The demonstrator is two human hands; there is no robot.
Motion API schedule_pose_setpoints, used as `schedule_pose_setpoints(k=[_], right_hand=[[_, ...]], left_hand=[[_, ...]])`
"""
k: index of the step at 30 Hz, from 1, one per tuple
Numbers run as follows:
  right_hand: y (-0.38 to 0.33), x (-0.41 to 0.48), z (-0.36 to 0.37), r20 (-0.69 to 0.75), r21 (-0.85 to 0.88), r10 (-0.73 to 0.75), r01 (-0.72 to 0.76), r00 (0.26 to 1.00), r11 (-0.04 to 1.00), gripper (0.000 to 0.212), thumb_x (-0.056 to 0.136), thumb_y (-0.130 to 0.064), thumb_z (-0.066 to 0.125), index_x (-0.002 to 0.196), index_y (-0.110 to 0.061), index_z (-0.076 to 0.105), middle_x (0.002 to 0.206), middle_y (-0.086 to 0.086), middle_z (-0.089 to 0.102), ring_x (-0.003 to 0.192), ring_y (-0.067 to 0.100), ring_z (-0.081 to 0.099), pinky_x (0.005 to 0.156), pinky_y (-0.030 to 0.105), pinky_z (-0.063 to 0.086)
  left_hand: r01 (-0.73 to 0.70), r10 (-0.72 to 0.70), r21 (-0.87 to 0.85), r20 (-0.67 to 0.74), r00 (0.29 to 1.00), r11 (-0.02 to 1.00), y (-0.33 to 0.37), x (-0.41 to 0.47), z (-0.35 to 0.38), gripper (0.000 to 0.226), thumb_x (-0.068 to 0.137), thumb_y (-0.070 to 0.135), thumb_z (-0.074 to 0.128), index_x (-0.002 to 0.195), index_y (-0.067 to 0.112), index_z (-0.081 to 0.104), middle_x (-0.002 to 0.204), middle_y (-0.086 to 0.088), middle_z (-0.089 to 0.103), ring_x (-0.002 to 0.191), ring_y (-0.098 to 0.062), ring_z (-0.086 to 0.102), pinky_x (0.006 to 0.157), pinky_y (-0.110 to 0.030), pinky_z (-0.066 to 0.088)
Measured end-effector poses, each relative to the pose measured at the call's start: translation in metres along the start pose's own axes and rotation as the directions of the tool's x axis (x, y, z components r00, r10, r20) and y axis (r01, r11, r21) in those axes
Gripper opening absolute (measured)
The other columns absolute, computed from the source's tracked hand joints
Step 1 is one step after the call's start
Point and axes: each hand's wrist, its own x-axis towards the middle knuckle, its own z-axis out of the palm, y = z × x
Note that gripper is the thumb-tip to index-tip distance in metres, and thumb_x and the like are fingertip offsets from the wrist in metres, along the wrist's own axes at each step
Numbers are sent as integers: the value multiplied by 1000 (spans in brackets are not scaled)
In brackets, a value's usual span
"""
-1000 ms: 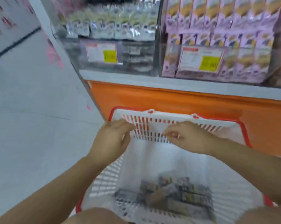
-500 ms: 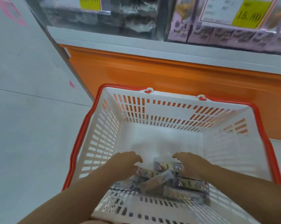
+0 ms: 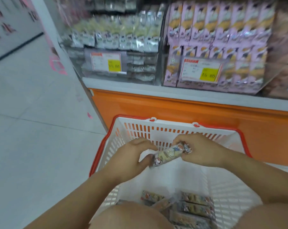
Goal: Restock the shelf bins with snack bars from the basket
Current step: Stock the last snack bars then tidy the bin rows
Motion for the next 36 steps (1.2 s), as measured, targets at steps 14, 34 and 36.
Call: schedule_pose_setpoints(k=[14, 34, 36], right_hand=[[-149, -51, -126, -309, 312, -42, 143, 950, 939, 27, 86, -5, 59, 100, -27, 68, 117, -11, 56, 101, 10, 59, 92, 32, 51], [-137, 77, -172, -615, 60, -90, 161, 783, 985, 33, 99, -17, 48, 131, -18, 57, 146, -3, 44, 131, 16, 43, 104, 21, 30], [-128, 86, -181, -649, 67, -100, 187, 754, 980, 30, 98, -22, 51, 126, -20, 61, 138, -5, 53, 124, 13, 49, 97, 16, 32]], left_hand=[[-330, 406, 287, -266, 874, 899, 103, -29, -136, 38, 88, 37, 54, 125, 32, 50, 133, 12, 41, 110, 0, 51, 87, -8, 40], [28, 372, 657, -461, 806, 753, 60, 125, -222, 41, 79, 7, 72, 117, 21, 65, 102, -8, 63, 46, -28, 56, 32, -35, 45], [96, 294, 663, -451, 843, 742, 56, 152, -222, 37, 86, 9, 65, 121, 21, 63, 112, -8, 59, 52, -31, 58, 39, -36, 48]])
